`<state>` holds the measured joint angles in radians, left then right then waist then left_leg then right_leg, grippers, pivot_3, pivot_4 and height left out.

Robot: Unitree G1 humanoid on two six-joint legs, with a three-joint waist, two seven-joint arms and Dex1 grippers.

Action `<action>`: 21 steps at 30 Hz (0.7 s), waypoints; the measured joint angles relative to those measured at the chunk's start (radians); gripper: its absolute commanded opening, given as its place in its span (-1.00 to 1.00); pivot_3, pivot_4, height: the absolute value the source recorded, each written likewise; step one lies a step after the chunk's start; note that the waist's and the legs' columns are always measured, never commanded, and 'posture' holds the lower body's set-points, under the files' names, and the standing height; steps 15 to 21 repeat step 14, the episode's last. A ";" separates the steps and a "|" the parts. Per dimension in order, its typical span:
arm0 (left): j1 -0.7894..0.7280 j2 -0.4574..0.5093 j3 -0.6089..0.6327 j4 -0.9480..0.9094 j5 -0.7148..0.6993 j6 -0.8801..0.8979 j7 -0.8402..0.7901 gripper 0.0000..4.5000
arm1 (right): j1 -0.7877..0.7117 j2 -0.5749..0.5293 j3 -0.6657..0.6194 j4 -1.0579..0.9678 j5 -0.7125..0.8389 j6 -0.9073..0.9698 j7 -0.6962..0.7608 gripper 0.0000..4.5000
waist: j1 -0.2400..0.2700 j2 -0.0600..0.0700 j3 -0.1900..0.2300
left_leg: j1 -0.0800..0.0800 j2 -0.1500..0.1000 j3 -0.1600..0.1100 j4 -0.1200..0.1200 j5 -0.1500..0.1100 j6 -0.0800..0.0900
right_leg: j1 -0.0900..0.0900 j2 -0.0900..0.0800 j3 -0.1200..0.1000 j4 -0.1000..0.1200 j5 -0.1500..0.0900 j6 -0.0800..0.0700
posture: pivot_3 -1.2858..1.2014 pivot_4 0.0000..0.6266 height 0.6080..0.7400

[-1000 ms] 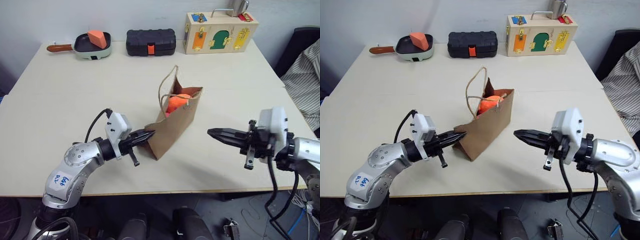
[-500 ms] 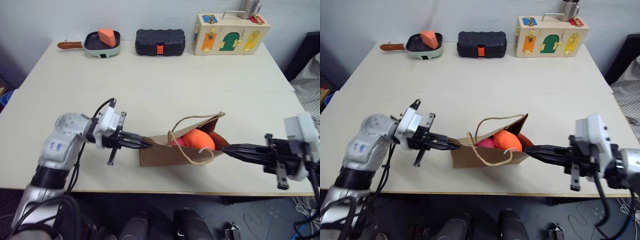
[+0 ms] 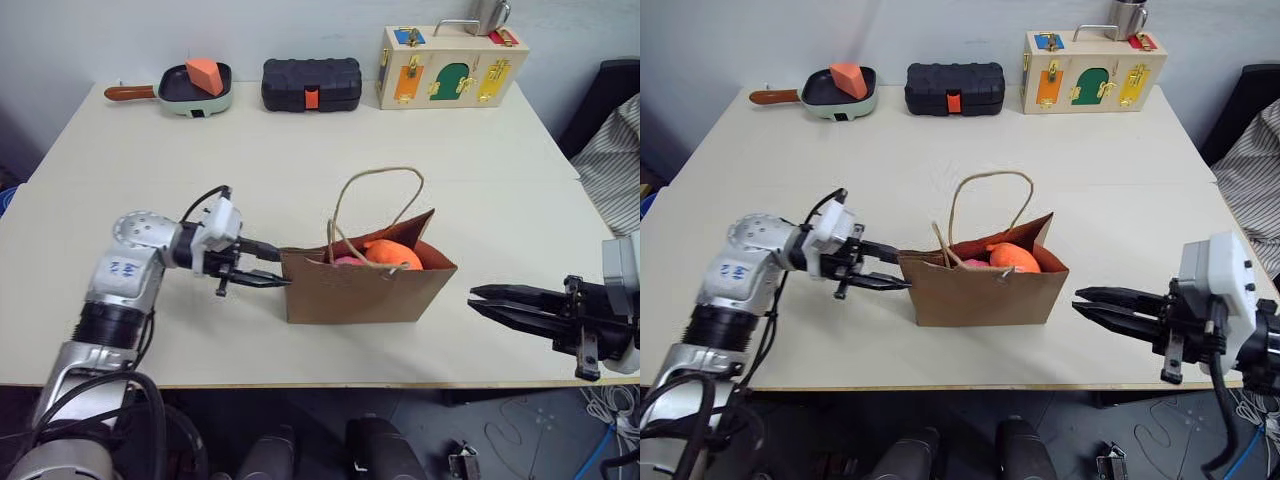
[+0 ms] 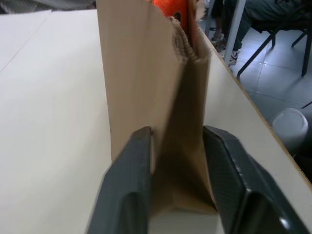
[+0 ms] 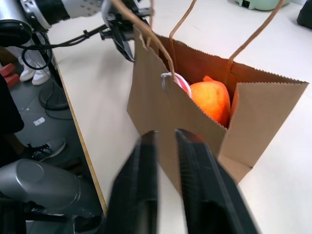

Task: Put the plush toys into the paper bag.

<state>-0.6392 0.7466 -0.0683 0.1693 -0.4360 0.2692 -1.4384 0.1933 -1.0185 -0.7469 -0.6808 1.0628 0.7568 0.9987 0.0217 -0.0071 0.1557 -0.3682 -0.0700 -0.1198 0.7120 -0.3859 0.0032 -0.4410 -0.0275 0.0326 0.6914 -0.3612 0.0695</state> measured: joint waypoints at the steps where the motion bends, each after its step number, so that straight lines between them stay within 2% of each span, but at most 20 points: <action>1: 0.027 0.050 0.026 -0.040 -0.016 0.053 0.006 0.41 | 0.002 -0.016 -0.010 0.028 -0.002 0.006 0.025 -0.13 | 0.000 0.000 0.000 | 0.000 0.000 0.000 0.000 0.000 0.000 | 0.000 0.000 0.000 0.000 0.000 0.000 | 0.03 -0.52 1.00; 5: 0.110 0.233 0.142 -0.125 -0.094 0.259 0.010 0.98 | 0.008 -0.099 -0.054 0.161 -0.023 0.017 0.158 0.50 | 0.003 0.000 0.000 | 0.000 0.000 0.000 -0.001 0.000 0.000 | 0.000 0.000 0.000 -0.002 0.000 0.000 | 0.03 -0.52 1.00; 7: 0.165 0.345 0.236 -0.126 -0.140 0.372 0.003 1.00 | 0.003 -0.158 -0.087 0.277 -0.057 0.016 0.258 0.79 | 0.003 0.000 0.000 | 0.000 0.000 0.000 -0.003 0.000 0.000 | 0.001 0.000 0.000 -0.003 0.000 0.000 | 0.03 -0.52 1.00; 10: 0.231 0.450 0.404 -0.143 -0.220 0.493 -0.017 1.00 | -0.056 -0.239 -0.092 0.476 -0.107 0.001 0.375 0.79 | 0.005 0.001 0.001 | 0.001 0.000 0.000 -0.004 0.000 0.001 | 0.001 -0.001 0.000 -0.003 0.000 0.000 | 0.03 -0.52 1.00; 14: 0.284 0.479 0.554 -0.165 -0.272 0.549 -0.014 1.00 | -0.188 -0.321 -0.036 0.672 -0.150 -0.037 0.466 0.79 | 0.005 0.005 0.002 | 0.001 0.000 0.000 -0.005 0.000 0.000 | 0.001 -0.001 0.000 -0.004 0.000 0.000 | 0.03 -0.52 1.00; 21: 0.284 0.479 0.554 -0.165 -0.272 0.549 -0.014 1.00 | -0.188 -0.321 -0.036 0.672 -0.150 -0.037 0.466 0.79 | 0.005 0.005 0.002 | 0.001 0.000 0.000 -0.005 0.000 0.000 | 0.001 -0.001 0.000 -0.004 0.000 0.000 | 0.03 -0.52 1.00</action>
